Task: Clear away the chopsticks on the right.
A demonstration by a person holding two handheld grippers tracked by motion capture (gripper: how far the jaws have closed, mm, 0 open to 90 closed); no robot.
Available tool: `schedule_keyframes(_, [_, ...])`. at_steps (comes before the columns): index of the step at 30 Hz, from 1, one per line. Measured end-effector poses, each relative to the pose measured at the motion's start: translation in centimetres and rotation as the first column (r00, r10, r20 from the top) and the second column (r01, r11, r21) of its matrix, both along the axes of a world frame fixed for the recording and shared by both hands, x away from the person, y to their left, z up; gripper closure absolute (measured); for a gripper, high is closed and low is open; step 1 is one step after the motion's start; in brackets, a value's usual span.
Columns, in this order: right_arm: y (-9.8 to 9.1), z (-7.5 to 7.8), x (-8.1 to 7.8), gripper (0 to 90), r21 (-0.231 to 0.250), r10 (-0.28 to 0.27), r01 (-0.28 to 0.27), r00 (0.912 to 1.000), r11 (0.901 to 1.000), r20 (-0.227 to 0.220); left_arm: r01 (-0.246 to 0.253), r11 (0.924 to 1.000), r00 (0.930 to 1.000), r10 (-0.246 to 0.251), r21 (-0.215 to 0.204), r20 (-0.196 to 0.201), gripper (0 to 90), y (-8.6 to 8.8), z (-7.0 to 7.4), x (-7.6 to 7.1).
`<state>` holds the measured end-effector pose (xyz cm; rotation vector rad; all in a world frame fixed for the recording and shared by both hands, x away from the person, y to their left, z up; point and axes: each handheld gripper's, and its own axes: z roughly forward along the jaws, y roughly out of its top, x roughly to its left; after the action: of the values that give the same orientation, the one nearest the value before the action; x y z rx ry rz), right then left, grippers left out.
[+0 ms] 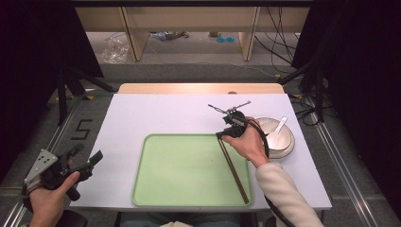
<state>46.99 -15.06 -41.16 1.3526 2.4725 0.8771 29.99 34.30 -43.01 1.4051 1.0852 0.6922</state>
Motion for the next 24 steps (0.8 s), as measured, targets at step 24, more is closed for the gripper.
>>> schedule_keyframes(24, [-4.8, 0.3, -7.8, 30.4, 0.133, 0.016, -0.067, 0.9357, 0.9889, 0.352, -0.004, 1.0, 1.0, 0.004, 0.006, 0.0, 17.3, 0.0, 0.0, 0.0])
